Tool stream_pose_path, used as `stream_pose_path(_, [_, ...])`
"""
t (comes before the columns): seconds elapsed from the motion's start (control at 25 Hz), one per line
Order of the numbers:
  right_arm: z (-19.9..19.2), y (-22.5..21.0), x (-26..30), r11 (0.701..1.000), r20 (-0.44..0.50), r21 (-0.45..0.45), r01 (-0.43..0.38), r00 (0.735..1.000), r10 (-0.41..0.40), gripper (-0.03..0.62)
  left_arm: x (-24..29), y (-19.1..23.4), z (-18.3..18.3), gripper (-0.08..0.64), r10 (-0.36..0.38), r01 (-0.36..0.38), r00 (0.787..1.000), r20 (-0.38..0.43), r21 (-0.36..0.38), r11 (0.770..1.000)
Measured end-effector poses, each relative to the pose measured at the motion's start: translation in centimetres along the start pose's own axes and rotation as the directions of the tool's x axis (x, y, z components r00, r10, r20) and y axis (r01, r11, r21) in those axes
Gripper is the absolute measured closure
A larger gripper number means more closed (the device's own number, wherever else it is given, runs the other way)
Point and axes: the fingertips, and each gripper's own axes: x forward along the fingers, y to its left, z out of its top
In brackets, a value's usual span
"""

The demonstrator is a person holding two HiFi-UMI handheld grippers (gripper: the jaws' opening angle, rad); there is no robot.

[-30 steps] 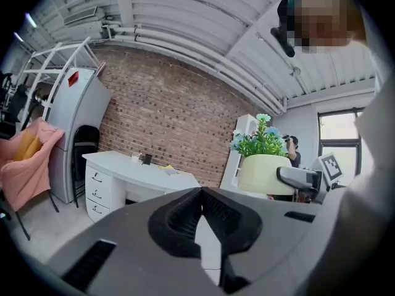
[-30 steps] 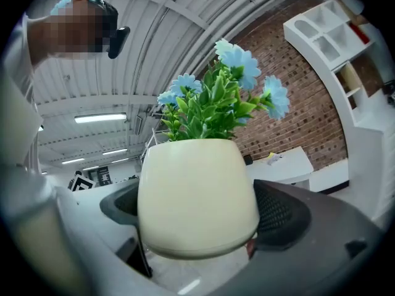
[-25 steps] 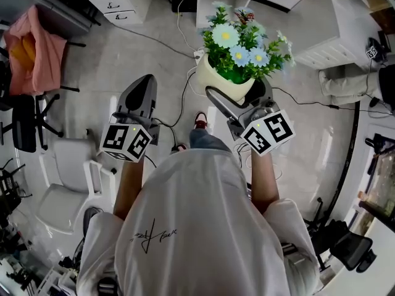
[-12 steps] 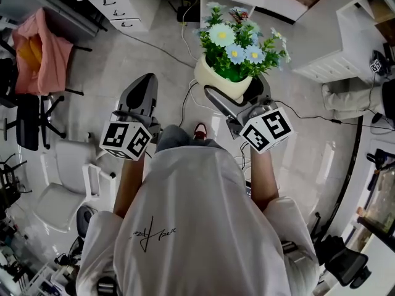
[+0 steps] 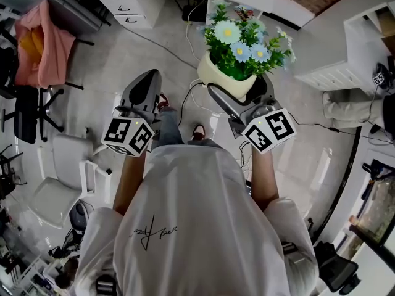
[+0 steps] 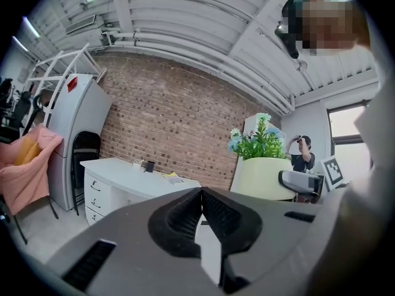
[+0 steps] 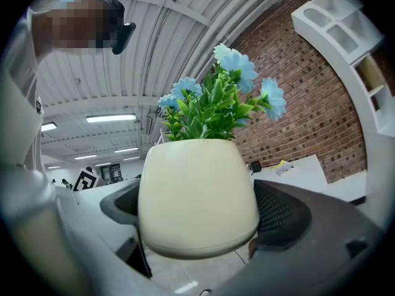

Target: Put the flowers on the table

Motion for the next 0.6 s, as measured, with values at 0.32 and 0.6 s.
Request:
stream_pose_path(0.32, [0.02,-0.67,0.17,1.0,-0.005,-0.01,-0.013,1.0,0.013,0.083,0.36,0.14,-0.21,0.555,0.016,-0.016,1.0,0.021,-0.014,1.0])
stream_pose_path(0.6, [-0.16,-0.74,0.65,0.999,0.003,-0.009,-0.034,0.999,0.034,0.083,0.93,0.28,-0.16,0.555,0.016,-0.016,0.999,0.035,-0.013,1.0])
